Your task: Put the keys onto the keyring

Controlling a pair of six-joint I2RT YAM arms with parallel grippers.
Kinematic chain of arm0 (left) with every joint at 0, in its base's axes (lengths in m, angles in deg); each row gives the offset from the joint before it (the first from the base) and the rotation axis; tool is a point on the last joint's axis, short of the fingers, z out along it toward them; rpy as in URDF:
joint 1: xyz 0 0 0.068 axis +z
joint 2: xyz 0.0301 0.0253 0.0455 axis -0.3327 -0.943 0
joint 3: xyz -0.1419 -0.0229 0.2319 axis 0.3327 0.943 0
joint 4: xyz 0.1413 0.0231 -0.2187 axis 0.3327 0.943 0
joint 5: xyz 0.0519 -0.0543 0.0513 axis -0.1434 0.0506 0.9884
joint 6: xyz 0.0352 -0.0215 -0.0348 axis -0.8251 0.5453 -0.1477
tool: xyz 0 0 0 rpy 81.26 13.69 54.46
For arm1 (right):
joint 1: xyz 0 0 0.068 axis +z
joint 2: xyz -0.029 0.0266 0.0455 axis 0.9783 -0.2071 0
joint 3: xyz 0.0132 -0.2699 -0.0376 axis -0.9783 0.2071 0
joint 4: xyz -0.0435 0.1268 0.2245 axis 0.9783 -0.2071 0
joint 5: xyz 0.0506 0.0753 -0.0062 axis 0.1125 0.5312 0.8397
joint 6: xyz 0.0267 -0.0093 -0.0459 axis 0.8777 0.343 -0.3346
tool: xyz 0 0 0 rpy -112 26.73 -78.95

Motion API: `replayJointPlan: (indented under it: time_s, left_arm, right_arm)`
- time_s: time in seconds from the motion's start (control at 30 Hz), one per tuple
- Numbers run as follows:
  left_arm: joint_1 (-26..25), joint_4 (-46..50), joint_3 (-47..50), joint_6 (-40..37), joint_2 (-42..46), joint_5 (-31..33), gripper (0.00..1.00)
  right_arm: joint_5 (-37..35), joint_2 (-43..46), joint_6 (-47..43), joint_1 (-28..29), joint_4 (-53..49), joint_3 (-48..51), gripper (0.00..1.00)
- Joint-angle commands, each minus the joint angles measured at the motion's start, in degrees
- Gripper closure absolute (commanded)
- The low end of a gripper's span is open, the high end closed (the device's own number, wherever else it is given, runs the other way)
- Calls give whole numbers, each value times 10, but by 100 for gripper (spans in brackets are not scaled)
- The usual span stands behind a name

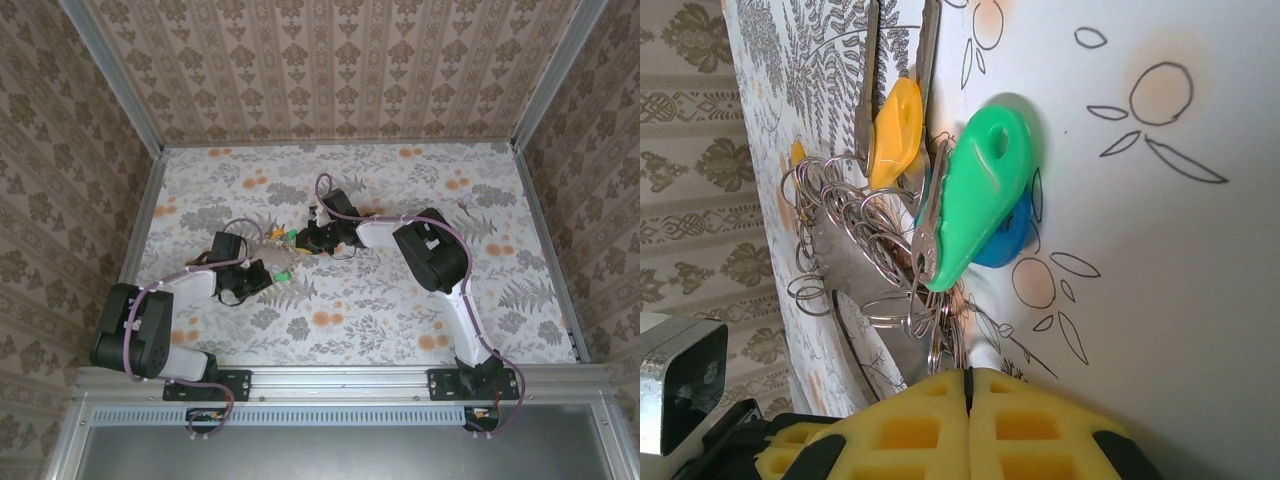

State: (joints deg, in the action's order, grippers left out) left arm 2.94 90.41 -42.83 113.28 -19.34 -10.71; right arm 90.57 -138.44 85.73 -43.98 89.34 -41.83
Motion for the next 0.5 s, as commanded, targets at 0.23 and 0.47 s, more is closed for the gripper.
replayJointPlan:
  time_s: [0.23, 0.47]
  left_arm:
    - [-9, -7, -5, 9, -28, 1, 98]
    - [-13, -10, -7, 10, -38, -1, 98]
  right_arm:
    - [-10, -2, -30, 21, -65, -8, 90]
    - [-5, -5, -30, 25, -66, -16, 85]
